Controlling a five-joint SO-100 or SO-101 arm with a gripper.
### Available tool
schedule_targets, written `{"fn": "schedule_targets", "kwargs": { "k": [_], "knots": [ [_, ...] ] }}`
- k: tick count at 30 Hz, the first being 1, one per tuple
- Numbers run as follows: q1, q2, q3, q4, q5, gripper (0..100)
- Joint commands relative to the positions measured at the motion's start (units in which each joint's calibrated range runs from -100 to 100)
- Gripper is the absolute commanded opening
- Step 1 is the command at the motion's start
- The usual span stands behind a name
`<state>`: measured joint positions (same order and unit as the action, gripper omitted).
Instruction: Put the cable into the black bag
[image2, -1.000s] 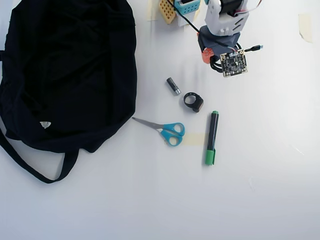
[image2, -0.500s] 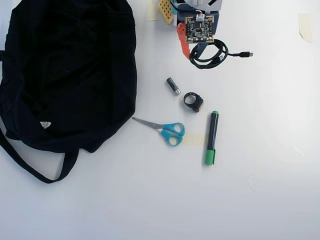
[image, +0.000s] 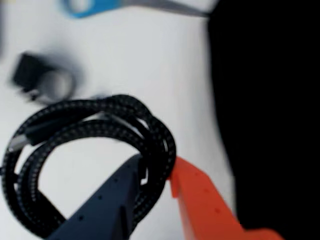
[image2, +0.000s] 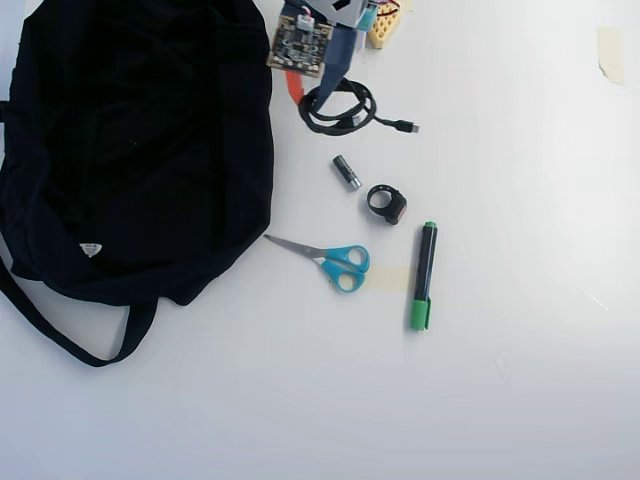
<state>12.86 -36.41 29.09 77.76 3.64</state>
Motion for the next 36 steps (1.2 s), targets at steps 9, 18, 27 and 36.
{"fn": "schedule_targets", "kwargs": {
  "k": [9, 18, 27, 36],
  "knots": [
    [16.98, 5.78, -2.85, -17.04, -0.33, 2],
    [34.71, 25.87, -9.86, -36.85, -7.31, 2],
    [42.56, 55.24, -26.30, -43.48, -11.71, 12],
    [33.29, 22.80, -25.67, -21.00, -11.35, 25]
  ]
}}
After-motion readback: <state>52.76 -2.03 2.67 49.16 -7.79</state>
